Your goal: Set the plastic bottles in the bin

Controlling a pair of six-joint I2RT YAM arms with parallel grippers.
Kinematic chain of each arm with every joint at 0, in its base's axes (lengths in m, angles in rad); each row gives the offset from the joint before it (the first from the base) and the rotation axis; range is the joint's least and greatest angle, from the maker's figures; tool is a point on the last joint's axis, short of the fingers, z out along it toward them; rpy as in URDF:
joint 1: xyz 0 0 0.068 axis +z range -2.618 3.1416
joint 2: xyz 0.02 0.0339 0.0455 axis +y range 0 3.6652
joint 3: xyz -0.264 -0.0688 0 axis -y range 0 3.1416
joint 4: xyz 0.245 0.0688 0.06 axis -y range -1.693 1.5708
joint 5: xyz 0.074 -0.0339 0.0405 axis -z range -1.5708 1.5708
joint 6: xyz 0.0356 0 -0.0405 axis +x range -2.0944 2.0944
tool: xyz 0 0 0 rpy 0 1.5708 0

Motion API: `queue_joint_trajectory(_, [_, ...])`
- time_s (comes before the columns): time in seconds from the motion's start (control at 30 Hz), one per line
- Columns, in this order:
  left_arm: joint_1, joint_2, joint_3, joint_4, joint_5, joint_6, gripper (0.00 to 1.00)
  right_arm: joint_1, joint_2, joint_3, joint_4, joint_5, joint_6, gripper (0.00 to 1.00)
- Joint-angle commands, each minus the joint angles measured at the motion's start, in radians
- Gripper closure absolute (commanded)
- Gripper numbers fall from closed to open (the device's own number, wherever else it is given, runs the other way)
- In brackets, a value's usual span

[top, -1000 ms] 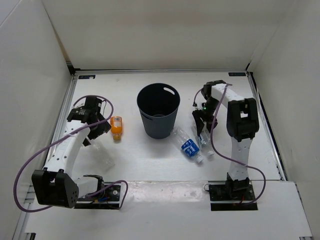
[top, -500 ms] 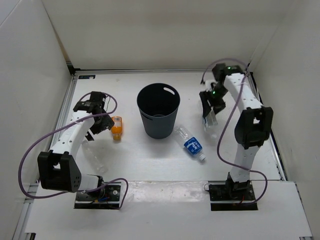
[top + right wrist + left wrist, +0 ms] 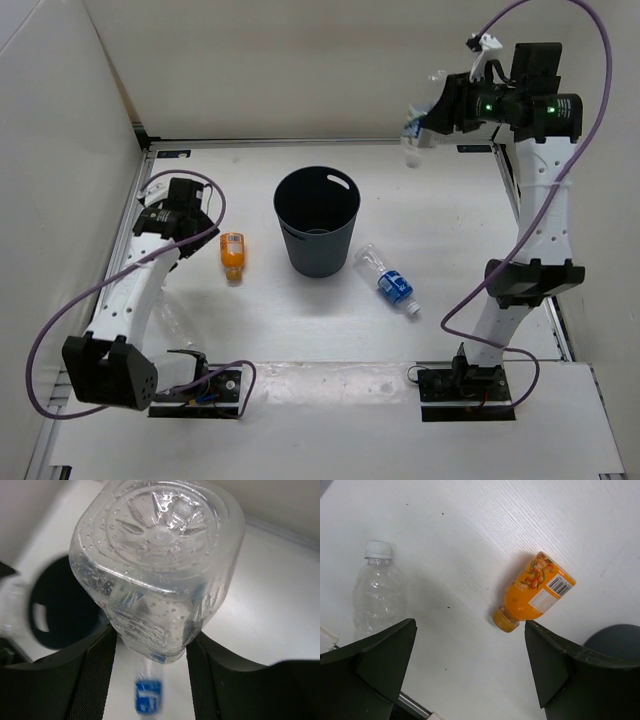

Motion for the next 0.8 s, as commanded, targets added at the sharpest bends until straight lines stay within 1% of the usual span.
queue_joint_trajectory(0.0, [0.002,-0.071,0.011,-0.042,-0.083,-0.042,0.0,0.0,-0.063,-0.097,0.348,-0.406,0.213,1.0])
queue_joint_trajectory(0.03, [0.006,-0.08,0.01,-0.063,-0.087,-0.044,0.0,0.01,-0.079,-0.161,0.417,-0.436,0.253,1.0])
queue_joint_trajectory(0.07, [0.01,-0.083,0.01,-0.076,-0.087,-0.053,0.0,0.027,-0.086,-0.183,0.552,-0.479,0.323,1.0])
queue_joint_trajectory(0.1, [0.024,-0.091,0.01,-0.096,-0.086,-0.055,0.0,0.086,-0.09,-0.2,0.565,-0.493,0.325,1.0])
queue_joint_trajectory(0.17, [0.035,-0.1,-0.002,-0.116,-0.09,-0.081,0.0,0.122,-0.083,-0.203,0.599,-0.549,0.302,1.0])
queue_joint_trajectory(0.2, [0.053,-0.108,-0.006,-0.119,-0.092,-0.087,0.0,0.159,-0.084,-0.246,0.617,-0.597,0.317,1.0])
queue_joint_trajectory(0.23, [0.061,-0.112,-0.012,-0.13,-0.086,-0.094,0.0,0.164,-0.086,-0.269,0.645,-0.621,0.339,1.0])
queue_joint_trajectory(0.27, [0.068,-0.115,-0.016,-0.128,-0.08,-0.098,0.0,0.174,-0.081,-0.284,0.718,-0.664,0.345,1.0])
queue_joint_trajectory(0.33, [0.082,-0.123,-0.022,-0.143,-0.052,-0.117,0.0,0.185,-0.078,-0.292,0.684,-0.692,0.275,1.0])
queue_joint_trajectory(0.37, [0.094,-0.125,-0.024,-0.148,-0.04,-0.125,0.0,0.202,-0.075,-0.292,0.653,-0.736,0.231,1.0])
queue_joint_trajectory(0.4, [0.101,-0.12,-0.024,-0.159,-0.032,-0.13,0.0,0.202,-0.077,-0.289,0.512,-0.769,0.065,1.0])
queue_joint_trajectory(0.43, [0.116,-0.117,-0.027,-0.162,-0.008,-0.131,0.0,0.223,-0.08,-0.283,0.462,-0.77,0.004,0.99])
queue_joint_trajectory(0.47, [0.121,-0.117,-0.032,-0.163,-0.001,-0.131,0.0,0.231,-0.083,-0.278,0.412,-0.749,-0.055,0.94])
queue_joint_trajectory(0.5, [0.124,-0.111,-0.036,-0.182,0.005,-0.139,0.0,0.24,-0.086,-0.286,0.312,-0.716,-0.192,0.78])
queue_joint_trajectory(0.53, [0.133,-0.108,-0.036,-0.182,0.006,-0.139,0.0,0.259,-0.09,-0.315,0.28,-0.697,-0.233,0.7])
queue_joint_trajectory(0.57, [0.133,-0.109,-0.041,-0.185,0.012,-0.147,0.0,0.268,-0.092,-0.329,0.206,-0.641,-0.358,0.65])
queue_joint_trajectory(0.6, [0.133,-0.106,-0.044,-0.192,0.026,-0.145,0.0,0.276,-0.093,-0.369,0.179,-0.622,-0.405,0.56])
queue_joint_trajectory(0.63, [0.162,-0.105,-0.044,-0.194,0.037,-0.145,0.0,0.294,-0.098,-0.38,0.159,-0.605,-0.479,0.54])
queue_joint_trajectory(0.67, [0.164,-0.102,-0.044,-0.2,0.061,-0.144,0.0,0.299,-0.103,-0.393,0.141,-0.577,-0.515,0.52])
queue_joint_trajectory(0.7, [0.168,-0.099,-0.039,-0.208,0.069,-0.139,0.0,0.308,-0.103,-0.403,0.14,-0.554,-0.523,0.48])
queue_joint_trajectory(0.77, [0.173,-0.092,-0.036,-0.215,0.078,-0.125,0.0,0.32,-0.106,-0.436,0.186,-0.53,-0.502,0.48])
